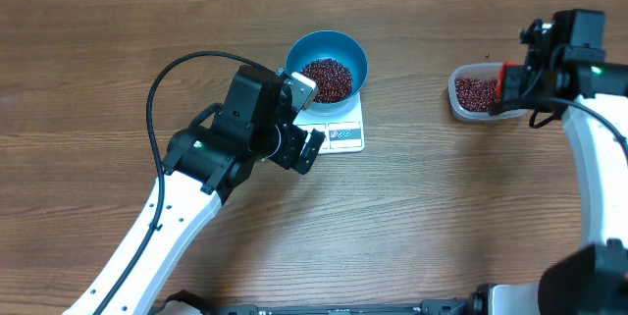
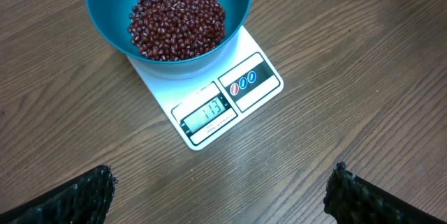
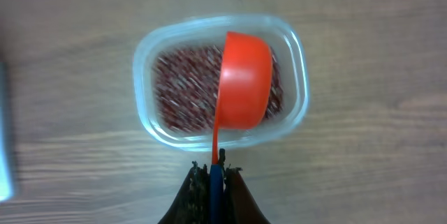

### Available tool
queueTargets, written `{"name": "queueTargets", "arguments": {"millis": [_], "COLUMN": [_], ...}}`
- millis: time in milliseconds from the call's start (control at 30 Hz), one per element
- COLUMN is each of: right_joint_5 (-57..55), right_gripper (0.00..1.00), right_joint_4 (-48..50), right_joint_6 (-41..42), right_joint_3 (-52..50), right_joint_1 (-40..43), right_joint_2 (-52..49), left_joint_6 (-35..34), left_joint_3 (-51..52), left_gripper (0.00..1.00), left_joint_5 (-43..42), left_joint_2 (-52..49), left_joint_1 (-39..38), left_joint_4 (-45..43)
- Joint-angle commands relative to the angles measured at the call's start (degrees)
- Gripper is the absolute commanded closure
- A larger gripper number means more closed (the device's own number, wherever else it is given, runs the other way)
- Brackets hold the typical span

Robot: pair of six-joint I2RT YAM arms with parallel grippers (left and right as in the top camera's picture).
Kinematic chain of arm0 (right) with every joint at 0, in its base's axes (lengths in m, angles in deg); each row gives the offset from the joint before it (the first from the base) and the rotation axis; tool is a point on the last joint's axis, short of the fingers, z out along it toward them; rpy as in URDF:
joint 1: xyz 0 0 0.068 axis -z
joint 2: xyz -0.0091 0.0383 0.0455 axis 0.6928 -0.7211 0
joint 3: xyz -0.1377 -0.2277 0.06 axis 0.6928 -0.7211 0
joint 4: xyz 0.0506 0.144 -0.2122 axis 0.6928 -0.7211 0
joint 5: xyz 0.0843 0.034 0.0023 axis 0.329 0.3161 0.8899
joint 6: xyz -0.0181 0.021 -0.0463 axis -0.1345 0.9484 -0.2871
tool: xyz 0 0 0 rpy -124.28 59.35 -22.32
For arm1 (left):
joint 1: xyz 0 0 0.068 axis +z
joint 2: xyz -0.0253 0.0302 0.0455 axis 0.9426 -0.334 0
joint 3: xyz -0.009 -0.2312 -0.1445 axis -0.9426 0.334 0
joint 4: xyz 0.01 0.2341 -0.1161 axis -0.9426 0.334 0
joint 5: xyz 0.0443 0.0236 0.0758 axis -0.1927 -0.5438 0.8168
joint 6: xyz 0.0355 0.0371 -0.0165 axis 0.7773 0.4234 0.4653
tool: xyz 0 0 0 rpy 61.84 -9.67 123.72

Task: Scoop item into bowl and weigh 150g on scale
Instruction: 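Move the empty scoop back into the bean tub with the right gripper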

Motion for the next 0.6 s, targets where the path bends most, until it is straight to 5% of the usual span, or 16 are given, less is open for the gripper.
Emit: {"name": "queueTargets", "arguments": {"millis": [0, 333, 567], "right_joint_5": [-7.02, -9.40, 0.33], "right_gripper": [0.96, 0.96, 0.96], "right_joint_4": [0.46, 3.65, 3.48], "right_joint_6": [-0.02, -2.23, -7.72], "right_joint_3": [-0.09, -0.09, -0.11], "right_joint_1": [-1.03, -1.88, -1.88], "right_joint_2": [-4.13, -13.38, -14.62], "left_joint_6": [1.11, 1.11, 1.11], "left_joint_3": [-0.15, -0.15, -0.15], "left_gripper": [0.00, 0.00, 0.00], "left_joint_5": [-0.59, -0.59, -0.59], "left_joint_2": [0.44, 0.44, 0.44], "left_joint_1": [0.24, 0.24, 0.24], "left_joint_4": [-0.04, -0.04, -0.04]}}
